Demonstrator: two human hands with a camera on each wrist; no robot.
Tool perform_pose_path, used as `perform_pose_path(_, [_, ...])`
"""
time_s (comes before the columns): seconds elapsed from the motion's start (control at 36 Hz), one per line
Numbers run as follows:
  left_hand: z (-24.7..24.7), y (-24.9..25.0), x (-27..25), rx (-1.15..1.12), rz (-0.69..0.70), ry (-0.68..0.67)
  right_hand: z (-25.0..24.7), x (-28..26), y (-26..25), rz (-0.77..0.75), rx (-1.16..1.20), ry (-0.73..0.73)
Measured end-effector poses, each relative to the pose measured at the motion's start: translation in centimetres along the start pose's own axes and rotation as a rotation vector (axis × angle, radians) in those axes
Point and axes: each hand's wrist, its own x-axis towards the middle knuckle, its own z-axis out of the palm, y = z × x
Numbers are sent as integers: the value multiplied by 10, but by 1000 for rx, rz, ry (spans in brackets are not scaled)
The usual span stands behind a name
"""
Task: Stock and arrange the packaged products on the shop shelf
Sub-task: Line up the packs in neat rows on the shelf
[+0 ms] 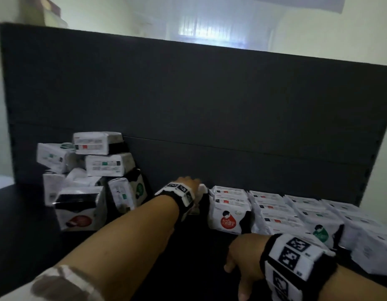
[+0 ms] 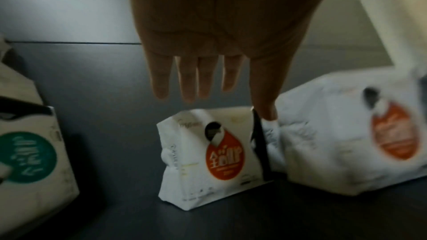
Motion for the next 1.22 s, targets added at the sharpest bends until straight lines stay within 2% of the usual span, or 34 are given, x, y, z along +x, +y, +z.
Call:
perform_pose_path(0.03, [-3,0,-13,-22,-1,0,-1,0,0,15,16,-47])
perform_pose_path(0.11, [-11,-18,-49,-88,-21,-50,-9,2,-4,6,52,-20])
perform_pose_path(0.19, [-26,-44,-92,-157,-11,-104,-15,7,-4,82,139,-14])
perform_pose_path(0.25, [-37,-66,-121,-170,-33,-74,-27,8,-9,150,172,-3])
perform_pose_path(0.31, [-47,-91,-148,-141,-88,-40,-41,14,-23,213,174,49])
perform_pose_path(0.36, [-57,-118,-173,-103,-147,-6,-56,24,-41,222,107,168])
perform_pose_path(0.44, [-63,-159,-202,-46,-232,33,-84,42,-70,144,65,399])
perform_pose_path(0.5, [-58,-182,-214,-34,-294,14,-107,53,-88,63,122,413])
perform_pose_path(0.58, [-45,-203,-220,57,-287,-51,-134,67,-114,20,152,467])
perform_pose_path(0.67, [-30,-210,-217,101,-205,-77,-144,86,-126,53,144,621])
perform_pose_path(0.81, [-11,-211,-204,-3,-171,5,-166,96,-137,49,140,715])
perform_pose_path(0.89, [-9,-210,-197,-12,-184,28,-189,93,-139,40,144,864])
perform_pose_path(1.0, [-17,-211,-189,-9,-215,-83,-231,94,-146,34,106,1070])
perform_pose_path(1.06, [-16,-216,-186,-39,-211,-73,-254,100,-153,3,109,1149])
perform_pose_path(1.14, [-14,-220,-183,0,-185,-60,-281,118,-165,-16,31,1181])
perform_pose_path(1.22, [-13,-220,-179,14,-186,-76,-298,140,-172,1,-88,1131])
